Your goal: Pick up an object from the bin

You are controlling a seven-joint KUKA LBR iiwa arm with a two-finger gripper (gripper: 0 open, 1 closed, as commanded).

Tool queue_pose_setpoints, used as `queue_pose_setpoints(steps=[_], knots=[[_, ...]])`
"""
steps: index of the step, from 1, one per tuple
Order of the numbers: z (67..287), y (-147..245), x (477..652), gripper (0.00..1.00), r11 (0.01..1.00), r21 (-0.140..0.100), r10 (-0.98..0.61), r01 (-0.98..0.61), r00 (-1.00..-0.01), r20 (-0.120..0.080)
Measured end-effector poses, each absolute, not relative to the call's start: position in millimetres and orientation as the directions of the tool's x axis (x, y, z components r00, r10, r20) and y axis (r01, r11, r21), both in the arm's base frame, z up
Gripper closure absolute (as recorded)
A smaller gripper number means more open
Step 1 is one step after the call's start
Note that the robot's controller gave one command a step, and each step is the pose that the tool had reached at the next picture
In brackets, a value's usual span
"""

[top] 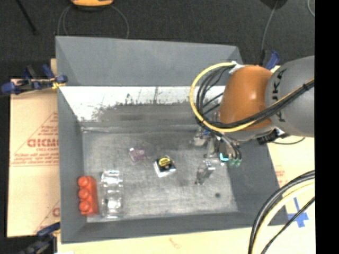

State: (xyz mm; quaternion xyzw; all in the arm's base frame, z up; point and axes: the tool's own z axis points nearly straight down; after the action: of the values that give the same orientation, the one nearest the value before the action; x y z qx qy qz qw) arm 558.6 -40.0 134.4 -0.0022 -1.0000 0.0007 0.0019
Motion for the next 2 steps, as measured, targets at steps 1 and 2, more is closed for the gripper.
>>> queue_pose_setpoints(steps=[1,2], knots=[[72.6,27.3,578.4,0.0,0.994,-0.004,-0.11,-0.11,-0.994,-0.008],[77.3,26.5,581.7,1.0,0.994,-0.003,-0.107,-0.107,-0.994,-0.02]])
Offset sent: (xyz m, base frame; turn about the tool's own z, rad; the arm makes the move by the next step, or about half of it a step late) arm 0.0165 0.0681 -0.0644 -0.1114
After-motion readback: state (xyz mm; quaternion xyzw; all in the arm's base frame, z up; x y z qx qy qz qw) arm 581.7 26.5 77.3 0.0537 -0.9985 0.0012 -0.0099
